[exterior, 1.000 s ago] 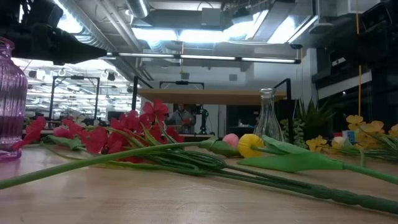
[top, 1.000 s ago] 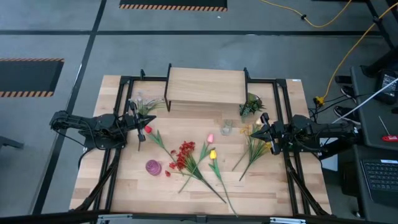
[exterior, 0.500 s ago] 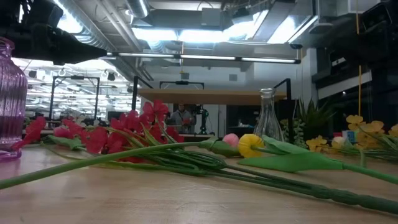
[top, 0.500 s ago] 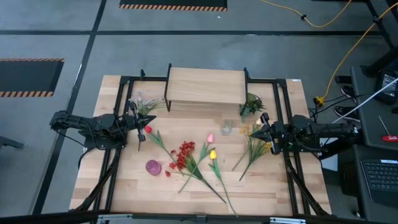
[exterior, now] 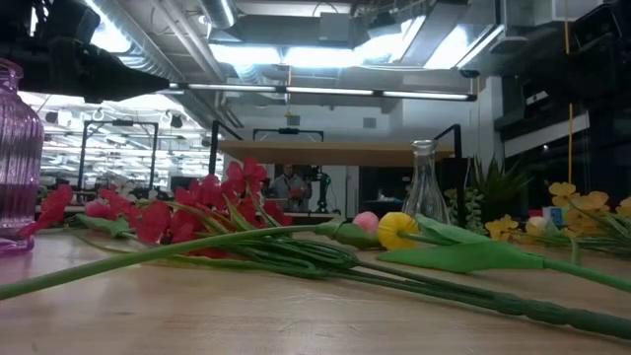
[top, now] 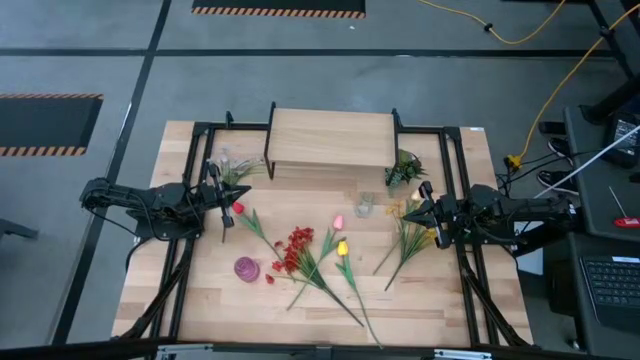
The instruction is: Pick and place flowers into a vace then onto a shelf
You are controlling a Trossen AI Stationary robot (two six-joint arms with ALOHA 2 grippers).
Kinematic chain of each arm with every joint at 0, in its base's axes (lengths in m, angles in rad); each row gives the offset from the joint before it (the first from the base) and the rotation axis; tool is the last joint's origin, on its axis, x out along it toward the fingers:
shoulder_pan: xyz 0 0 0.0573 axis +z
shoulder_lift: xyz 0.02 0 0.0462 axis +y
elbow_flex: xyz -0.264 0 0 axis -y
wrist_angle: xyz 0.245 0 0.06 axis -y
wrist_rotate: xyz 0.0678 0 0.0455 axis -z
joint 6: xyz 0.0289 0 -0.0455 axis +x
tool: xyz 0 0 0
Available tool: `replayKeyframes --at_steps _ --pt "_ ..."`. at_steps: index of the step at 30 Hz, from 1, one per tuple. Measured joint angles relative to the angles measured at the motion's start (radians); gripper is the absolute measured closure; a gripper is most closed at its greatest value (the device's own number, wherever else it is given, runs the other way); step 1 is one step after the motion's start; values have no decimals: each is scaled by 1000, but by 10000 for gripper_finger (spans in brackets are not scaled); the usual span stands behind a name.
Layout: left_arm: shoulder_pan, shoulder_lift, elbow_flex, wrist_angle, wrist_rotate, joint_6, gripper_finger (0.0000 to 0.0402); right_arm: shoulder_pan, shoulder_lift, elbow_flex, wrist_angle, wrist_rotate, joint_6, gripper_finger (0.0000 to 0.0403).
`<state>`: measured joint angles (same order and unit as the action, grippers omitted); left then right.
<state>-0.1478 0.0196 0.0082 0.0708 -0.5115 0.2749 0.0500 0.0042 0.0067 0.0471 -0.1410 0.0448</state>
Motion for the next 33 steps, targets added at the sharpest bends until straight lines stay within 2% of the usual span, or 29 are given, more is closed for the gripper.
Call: replayKeyframes --at_steps 22,33 --pt "0 0 0 3 0 -3 398 0 0 0 0 1 -2 398" --pt "0 0 0 23 12 -249 398 0 0 0 10 153 30 398"
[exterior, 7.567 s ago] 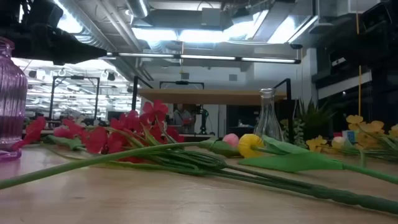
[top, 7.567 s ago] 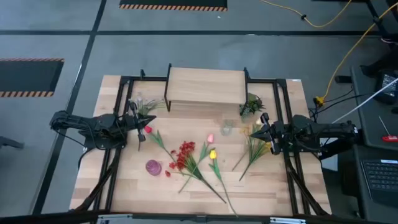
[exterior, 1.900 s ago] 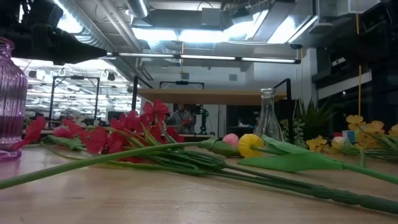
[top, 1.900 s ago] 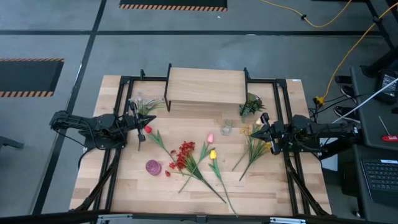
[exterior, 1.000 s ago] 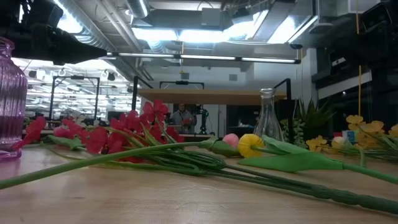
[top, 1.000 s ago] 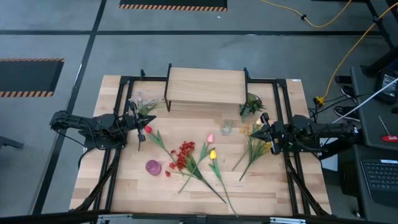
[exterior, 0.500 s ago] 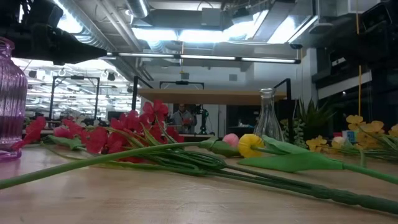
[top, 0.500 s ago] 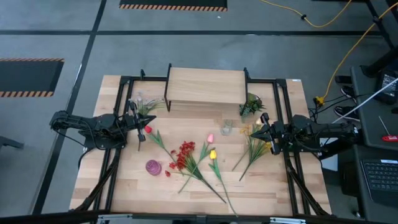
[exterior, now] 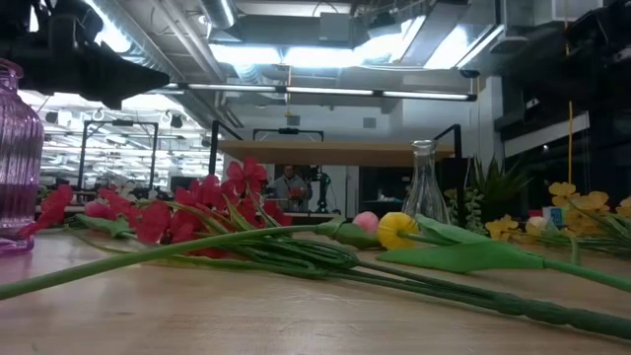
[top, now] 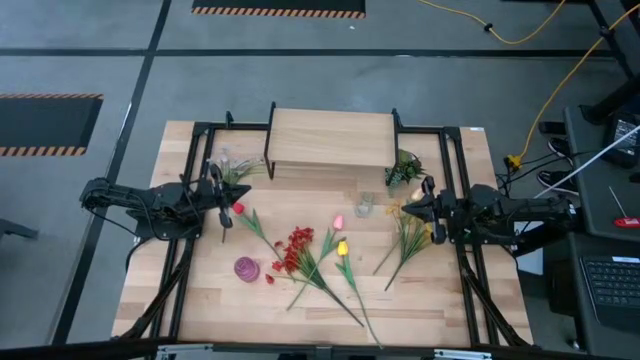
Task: Pick and place flowers into a vace then onto a shelf
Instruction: Put the yellow flowers into the transparent vase
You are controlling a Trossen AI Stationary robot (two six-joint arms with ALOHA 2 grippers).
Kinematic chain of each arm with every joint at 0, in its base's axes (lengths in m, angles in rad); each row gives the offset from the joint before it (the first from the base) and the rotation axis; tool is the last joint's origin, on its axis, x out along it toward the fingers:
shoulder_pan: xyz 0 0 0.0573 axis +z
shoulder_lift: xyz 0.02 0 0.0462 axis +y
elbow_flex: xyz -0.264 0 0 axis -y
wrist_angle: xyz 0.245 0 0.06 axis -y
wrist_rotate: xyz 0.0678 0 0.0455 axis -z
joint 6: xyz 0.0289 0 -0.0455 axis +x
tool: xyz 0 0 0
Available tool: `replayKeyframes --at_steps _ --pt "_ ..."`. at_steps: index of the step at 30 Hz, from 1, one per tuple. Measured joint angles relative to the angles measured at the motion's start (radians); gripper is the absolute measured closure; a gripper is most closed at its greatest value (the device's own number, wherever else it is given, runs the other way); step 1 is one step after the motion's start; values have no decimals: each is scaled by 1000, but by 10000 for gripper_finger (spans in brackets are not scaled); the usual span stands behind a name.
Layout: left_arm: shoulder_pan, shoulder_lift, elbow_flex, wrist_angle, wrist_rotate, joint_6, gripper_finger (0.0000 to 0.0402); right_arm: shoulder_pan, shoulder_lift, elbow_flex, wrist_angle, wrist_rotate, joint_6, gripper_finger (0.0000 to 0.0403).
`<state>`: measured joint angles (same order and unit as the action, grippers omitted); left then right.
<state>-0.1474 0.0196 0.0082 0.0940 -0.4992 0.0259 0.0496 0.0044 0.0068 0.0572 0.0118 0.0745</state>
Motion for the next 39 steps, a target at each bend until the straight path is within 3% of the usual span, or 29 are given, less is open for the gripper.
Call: replayKeyframes --at_steps 4,12,18,26,33,39 --pt "0 30 0 -4 6 -92 399 -12 4 15 4 7 83 398" --pt "80 190 46 42 -4 -143 400 -84 119 95 2 6 79 398" --pt "180 330 119 50 124 -142 400 -150 250 184 0 6 26 398" --pt "254 481 201 66 134 -224 399 -229 385 351 -104 70 65 398" --pt "258 568 231 68 194 -173 398 -187 526 522 -371 55 186 398" --pt "258 596 260 74 267 -195 398 -110 639 594 -455 74 299 398"
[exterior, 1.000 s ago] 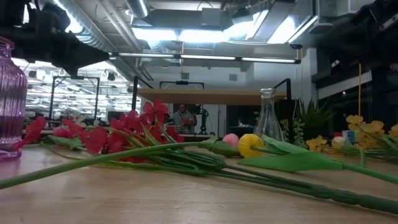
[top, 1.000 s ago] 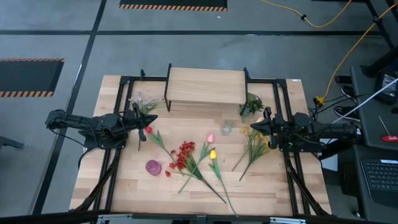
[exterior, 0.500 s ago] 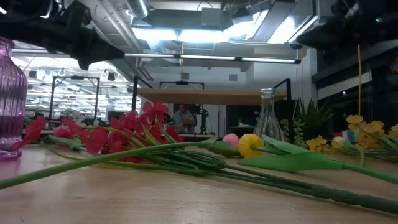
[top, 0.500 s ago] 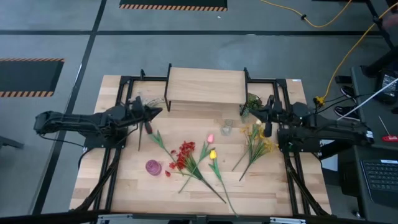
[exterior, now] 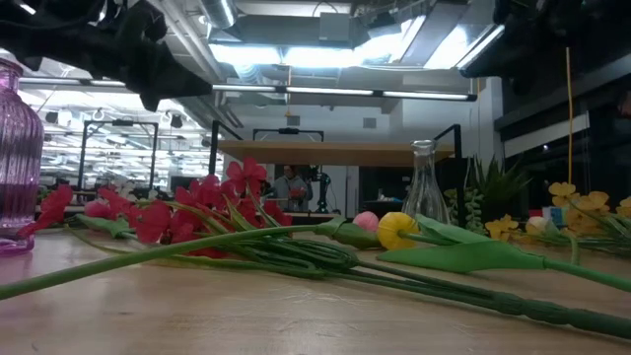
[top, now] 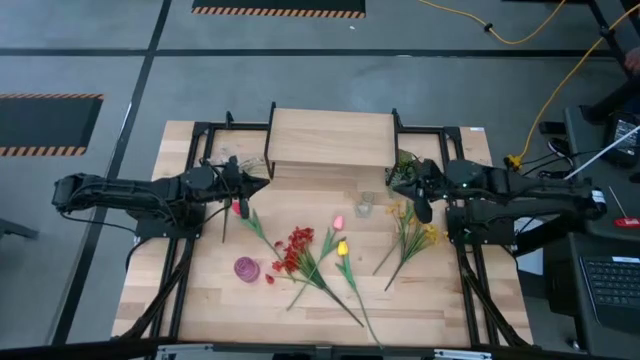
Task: Pick and place flowers into a vace then onto a shelf
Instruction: Put the yellow flowers into the transparent vase
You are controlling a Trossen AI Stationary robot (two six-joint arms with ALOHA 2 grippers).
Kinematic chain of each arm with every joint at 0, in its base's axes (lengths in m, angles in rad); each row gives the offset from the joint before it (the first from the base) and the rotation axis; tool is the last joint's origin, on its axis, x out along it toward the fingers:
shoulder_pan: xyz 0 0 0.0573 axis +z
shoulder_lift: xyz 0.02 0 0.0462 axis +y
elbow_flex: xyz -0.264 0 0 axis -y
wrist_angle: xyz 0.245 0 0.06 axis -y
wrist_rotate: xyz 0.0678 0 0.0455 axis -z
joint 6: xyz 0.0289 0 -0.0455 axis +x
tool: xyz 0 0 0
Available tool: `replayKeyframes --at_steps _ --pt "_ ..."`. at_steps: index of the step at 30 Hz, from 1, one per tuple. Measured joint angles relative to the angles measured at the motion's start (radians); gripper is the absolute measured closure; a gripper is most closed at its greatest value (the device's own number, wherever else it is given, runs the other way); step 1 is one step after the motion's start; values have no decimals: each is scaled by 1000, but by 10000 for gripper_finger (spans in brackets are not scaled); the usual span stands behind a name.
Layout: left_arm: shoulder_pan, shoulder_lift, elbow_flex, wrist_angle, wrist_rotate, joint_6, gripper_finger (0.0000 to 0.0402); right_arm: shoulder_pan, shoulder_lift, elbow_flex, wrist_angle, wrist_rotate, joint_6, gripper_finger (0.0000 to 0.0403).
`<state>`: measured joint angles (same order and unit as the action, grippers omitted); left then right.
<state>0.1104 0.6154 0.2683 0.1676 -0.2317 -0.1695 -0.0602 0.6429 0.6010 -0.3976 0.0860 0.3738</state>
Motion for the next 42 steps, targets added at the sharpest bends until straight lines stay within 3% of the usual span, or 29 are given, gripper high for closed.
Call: replayKeyframes --at_steps 4,11,17,23,35,42 --pt "0 0 0 -1 5 15 398 75 46 17 -6 25 74 398" --pt "0 0 0 23 -12 102 398 255 129 107 -189 202 246 401" --pt "0 0 0 137 -10 105 398 402 191 159 -258 209 381 401" --pt "0 0 0 148 27 105 398 514 261 158 -268 234 548 402" --pt "0 0 0 173 51 105 398 622 334 159 -291 235 748 403" --pt "0 0 0 217 51 163 398 644 439 330 -444 271 749 403"
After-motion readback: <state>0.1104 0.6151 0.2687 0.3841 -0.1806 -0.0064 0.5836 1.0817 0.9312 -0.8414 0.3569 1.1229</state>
